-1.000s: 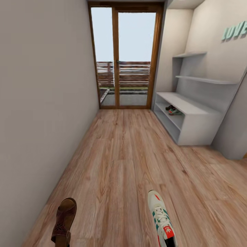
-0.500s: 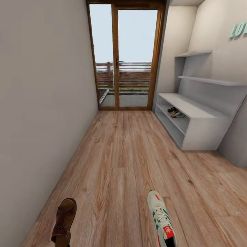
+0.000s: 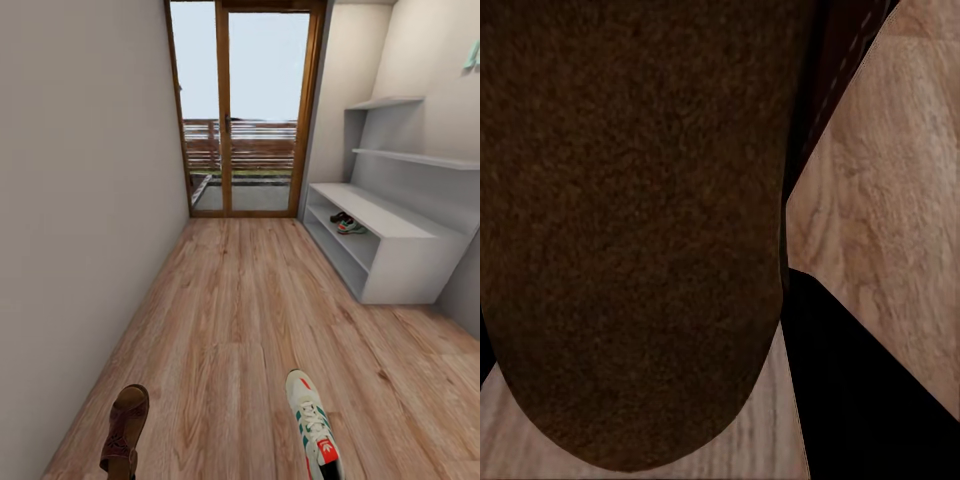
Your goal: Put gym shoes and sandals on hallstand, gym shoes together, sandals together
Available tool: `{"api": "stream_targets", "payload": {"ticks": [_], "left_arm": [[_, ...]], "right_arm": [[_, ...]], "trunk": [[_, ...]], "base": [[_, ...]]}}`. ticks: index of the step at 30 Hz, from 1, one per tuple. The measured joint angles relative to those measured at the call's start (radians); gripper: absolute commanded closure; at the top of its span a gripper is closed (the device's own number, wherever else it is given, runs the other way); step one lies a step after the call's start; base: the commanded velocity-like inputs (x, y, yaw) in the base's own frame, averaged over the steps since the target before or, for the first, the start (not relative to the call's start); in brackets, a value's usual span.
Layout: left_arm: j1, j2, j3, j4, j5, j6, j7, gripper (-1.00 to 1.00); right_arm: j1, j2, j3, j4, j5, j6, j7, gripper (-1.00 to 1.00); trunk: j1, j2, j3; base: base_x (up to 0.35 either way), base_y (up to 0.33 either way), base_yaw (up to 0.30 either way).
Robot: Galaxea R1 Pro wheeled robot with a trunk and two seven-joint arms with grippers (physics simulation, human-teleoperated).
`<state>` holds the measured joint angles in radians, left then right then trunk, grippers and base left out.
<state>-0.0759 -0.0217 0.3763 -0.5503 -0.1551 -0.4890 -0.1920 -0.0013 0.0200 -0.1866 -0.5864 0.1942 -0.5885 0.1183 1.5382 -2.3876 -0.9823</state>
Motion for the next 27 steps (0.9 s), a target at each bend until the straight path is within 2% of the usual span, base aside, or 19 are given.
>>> {"api": "stream_targets", "payload": {"ticks": [27], "left_arm": [[0.0, 0.0, 0.0, 0.0, 0.0, 0.0, 0.0, 1.0]], "right_arm": [[0.0, 0.0, 0.0, 0.0, 0.0, 0.0, 0.0, 1.0]], "trunk": [[0.0, 0.0, 0.0]], "base": [[0.34, 0.0, 0.0]]}}
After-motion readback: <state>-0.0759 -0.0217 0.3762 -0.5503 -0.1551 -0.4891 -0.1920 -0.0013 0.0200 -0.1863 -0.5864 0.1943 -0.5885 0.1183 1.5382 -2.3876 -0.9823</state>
